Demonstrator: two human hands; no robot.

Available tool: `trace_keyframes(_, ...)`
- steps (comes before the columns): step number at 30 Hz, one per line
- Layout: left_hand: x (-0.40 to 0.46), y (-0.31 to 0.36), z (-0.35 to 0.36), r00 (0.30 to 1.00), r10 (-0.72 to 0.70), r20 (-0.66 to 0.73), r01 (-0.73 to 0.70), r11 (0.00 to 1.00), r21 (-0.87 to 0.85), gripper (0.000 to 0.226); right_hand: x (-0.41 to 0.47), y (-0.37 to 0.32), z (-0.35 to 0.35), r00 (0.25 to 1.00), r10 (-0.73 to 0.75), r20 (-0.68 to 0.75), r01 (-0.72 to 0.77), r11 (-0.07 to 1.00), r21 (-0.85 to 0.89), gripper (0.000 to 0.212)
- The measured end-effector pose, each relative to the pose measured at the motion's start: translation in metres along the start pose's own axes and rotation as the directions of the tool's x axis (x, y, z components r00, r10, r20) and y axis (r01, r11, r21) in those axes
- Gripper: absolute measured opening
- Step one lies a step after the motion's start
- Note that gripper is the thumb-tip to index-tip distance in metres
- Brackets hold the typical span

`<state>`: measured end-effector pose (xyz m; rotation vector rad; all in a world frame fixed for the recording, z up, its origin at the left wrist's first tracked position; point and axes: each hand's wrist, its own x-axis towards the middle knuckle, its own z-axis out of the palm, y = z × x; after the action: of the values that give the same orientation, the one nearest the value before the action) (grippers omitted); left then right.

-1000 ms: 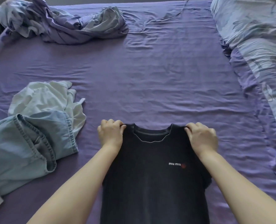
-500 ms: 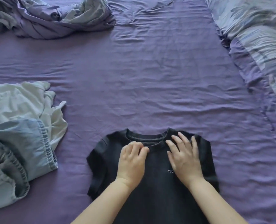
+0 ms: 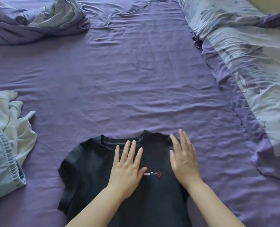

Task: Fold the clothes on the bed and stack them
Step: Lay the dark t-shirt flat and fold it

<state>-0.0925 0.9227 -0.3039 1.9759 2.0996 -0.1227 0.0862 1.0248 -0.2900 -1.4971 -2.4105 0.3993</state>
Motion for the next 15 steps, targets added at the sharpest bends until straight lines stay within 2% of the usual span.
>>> trace_keyframes(2,0.010,0.019,-0.013,0.990,0.134,-0.049,-0.134,0.991,0.009,0.057,0.001,0.010,-0.009,0.984,0.142,0.109,-0.158,0.977,0.147,0.059)
trace_keyframes(4,0.023,0.039,-0.028,0.974,0.224,-0.024,-0.225,0.974,-0.020,0.069,0.003,0.021,-0.015,0.919,0.222,0.326,-0.329,0.888,0.321,0.072)
trace_keyframes(7,0.049,0.062,-0.042,0.985,0.171,-0.016,-0.172,0.984,-0.052,0.088,0.009,0.033,-0.023,0.884,0.185,0.428,-0.352,0.868,0.351,0.080)
trace_keyframes(9,0.067,0.071,-0.051,0.978,0.201,-0.057,-0.204,0.978,-0.052,0.087,0.013,0.036,-0.025,0.879,0.158,0.450,-0.321,0.894,0.314,0.069)
trace_keyframes(11,0.082,0.077,-0.055,0.959,0.274,-0.075,-0.279,0.957,-0.079,0.084,0.014,0.037,-0.026,0.906,0.166,0.390,-0.301,0.900,0.316,0.047)
trace_keyframes(13,0.092,0.082,-0.058,0.961,0.274,-0.025,-0.274,0.946,-0.172,0.081,0.013,0.037,-0.029,0.935,0.162,0.316,-0.277,0.889,0.364,0.023)
trace_keyframes(15,0.098,0.083,-0.059,0.964,0.262,0.040,-0.244,0.935,-0.258,0.068,0.011,0.037,-0.034,0.949,0.127,0.289,-0.245,0.874,0.420,0.016)
